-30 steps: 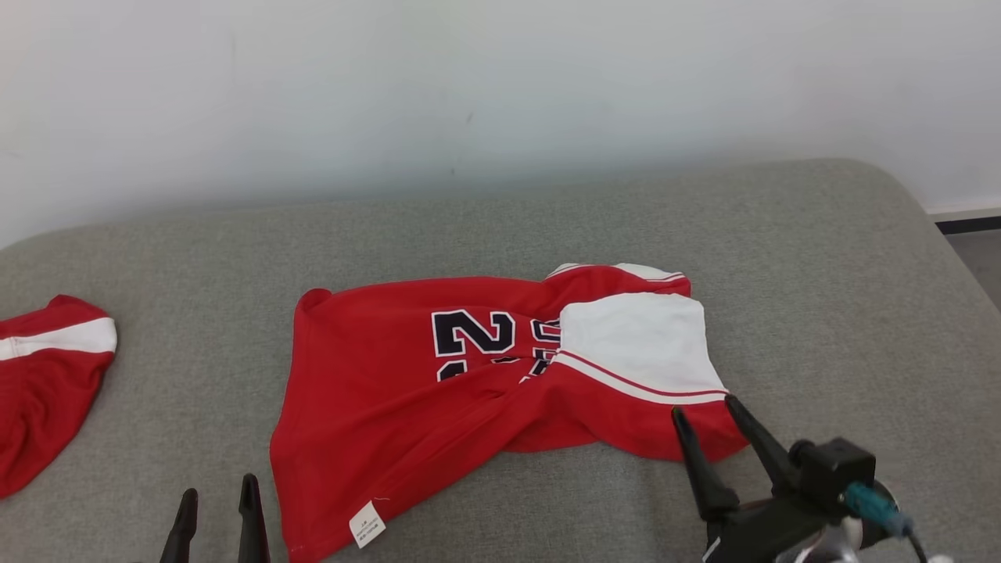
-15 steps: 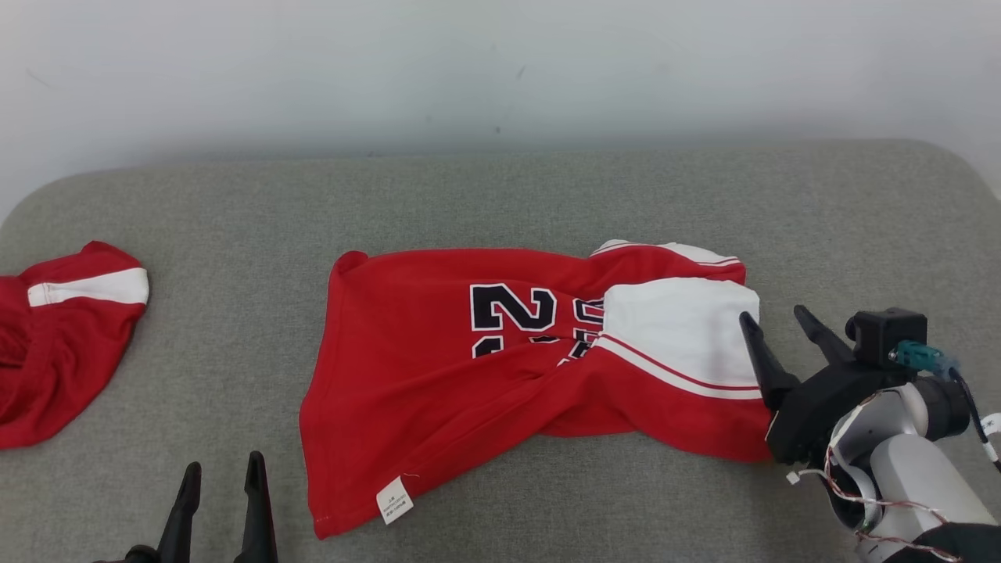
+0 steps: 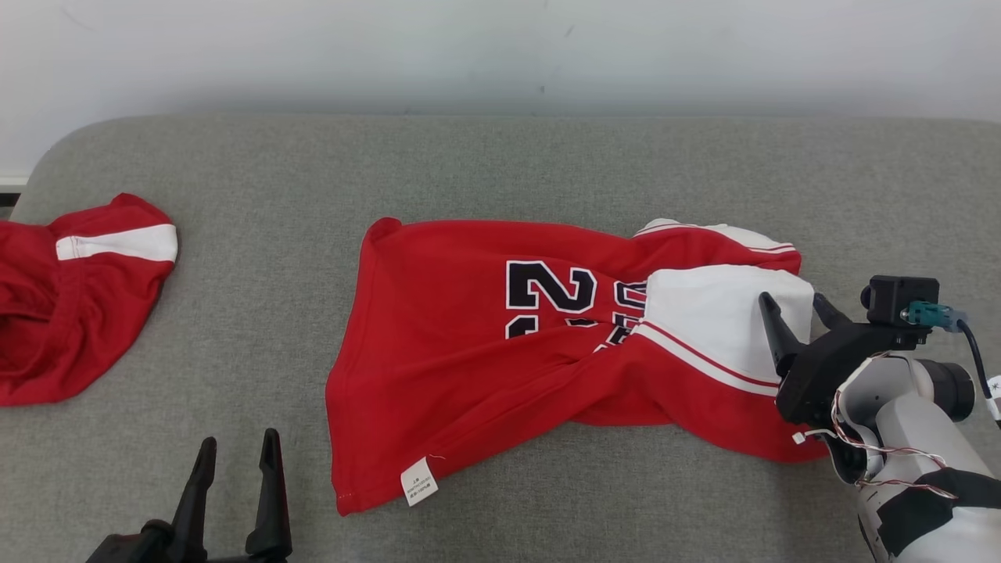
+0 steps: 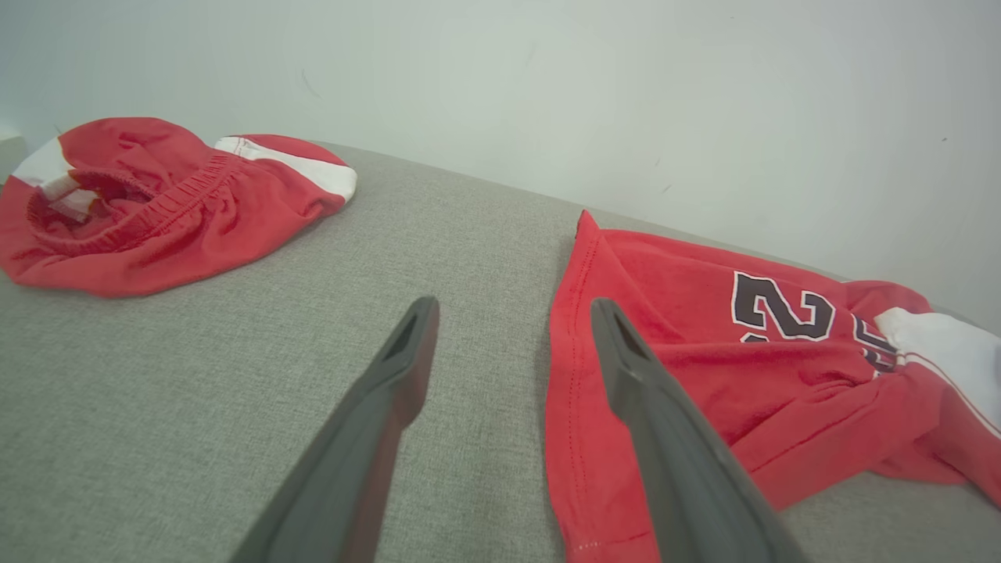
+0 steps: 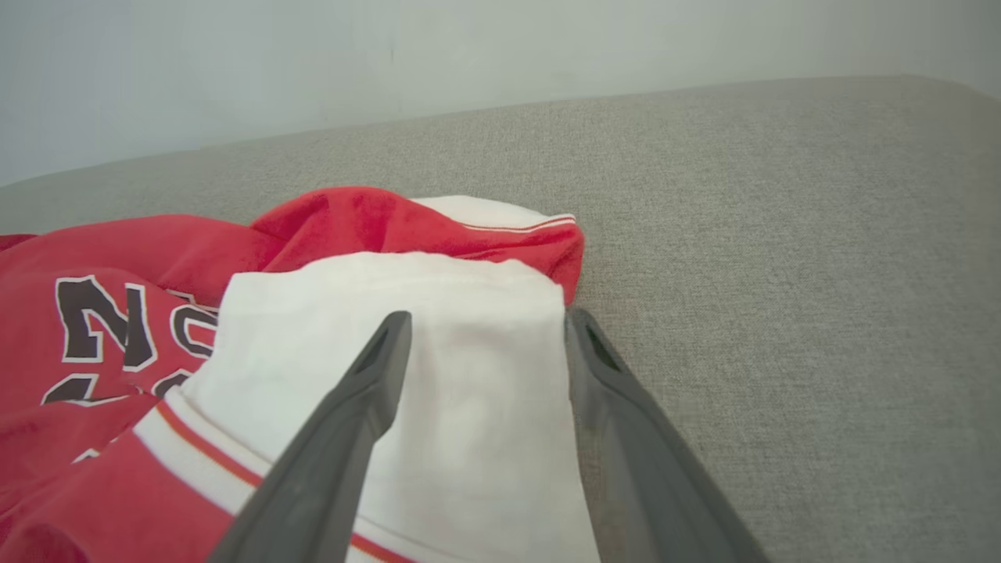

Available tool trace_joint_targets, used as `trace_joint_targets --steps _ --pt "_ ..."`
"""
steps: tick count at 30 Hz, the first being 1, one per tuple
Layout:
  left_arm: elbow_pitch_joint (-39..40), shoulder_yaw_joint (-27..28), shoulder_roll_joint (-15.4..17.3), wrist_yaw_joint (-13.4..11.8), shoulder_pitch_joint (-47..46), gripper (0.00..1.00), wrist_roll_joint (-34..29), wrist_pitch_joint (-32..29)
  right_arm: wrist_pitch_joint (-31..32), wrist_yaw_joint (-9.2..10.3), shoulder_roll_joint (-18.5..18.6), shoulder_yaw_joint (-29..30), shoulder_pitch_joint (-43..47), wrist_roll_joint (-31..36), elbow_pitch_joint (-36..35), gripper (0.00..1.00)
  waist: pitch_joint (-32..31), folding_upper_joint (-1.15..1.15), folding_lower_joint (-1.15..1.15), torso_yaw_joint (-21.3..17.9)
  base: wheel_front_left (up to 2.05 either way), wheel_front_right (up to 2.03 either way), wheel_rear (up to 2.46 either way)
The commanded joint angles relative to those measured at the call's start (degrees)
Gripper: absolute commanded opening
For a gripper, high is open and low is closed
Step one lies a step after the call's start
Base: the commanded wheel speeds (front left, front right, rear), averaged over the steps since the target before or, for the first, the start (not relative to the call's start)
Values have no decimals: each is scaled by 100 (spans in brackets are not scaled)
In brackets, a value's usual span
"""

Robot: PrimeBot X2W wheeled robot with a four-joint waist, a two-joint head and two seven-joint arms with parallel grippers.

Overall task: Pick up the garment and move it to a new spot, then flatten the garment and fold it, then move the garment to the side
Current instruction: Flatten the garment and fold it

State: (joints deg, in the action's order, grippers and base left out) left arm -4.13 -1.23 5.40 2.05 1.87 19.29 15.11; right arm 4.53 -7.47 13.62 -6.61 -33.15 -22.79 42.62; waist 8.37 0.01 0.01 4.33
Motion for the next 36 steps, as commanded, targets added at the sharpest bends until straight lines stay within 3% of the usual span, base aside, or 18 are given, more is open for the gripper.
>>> trace_joint_targets --steps 1,11,12,13,14,15,16,17,27,36 --pt "-21 -4 -17 20 -50 100 -62 4 14 -5 20 -29 -78 -77 79 100 35 -1 -1 29 0 0 0" --pt "-131 7 -55 82 -48 100 -100 5 -105 -5 33 -269 -252 -325 591 100 12 -1 -1 38 0 0 0" --pt "-139 5 -58 89 -43 100 -103 5 -117 -5 29 -319 -268 -361 612 85 6 -1 -1 36 0 0 0" --pt "-143 4 -60 79 -35 100 -105 5 -143 -5 29 -369 -291 -393 629 55 0 -1 -1 33 0 0 0" --pt "-148 2 -61 85 -28 100 -98 5 -166 -5 30 -413 -317 -419 642 40 -4 -1 -1 33 0 0 0" --pt "-157 -4 -62 91 -21 100 -91 5 -191 -5 35 -457 -332 -440 664 33 -13 -1 -1 33 0 0 0" --pt "-164 -5 -63 94 -8 100 -90 5 -216 -5 42 -496 -331 -464 683 11 -23 -1 -1 32 0 0 0" --pt "-173 -6 -63 95 3 100 -88 5 -245 -5 57 -547 -335 -480 695 0 -32 -1 -1 31 0 0 0" --pt "-234 6 -51 99 142 100 -31 5 -791 -5 282 -931 -158 -575 598 0 -268 -1 -1 18 0 0 0" --pt "-156 150 -52 7 455 100 50 5 -894 -4 409 -1024 573 -524 -86 0 -512 -1 -1 -346 0 0 0"
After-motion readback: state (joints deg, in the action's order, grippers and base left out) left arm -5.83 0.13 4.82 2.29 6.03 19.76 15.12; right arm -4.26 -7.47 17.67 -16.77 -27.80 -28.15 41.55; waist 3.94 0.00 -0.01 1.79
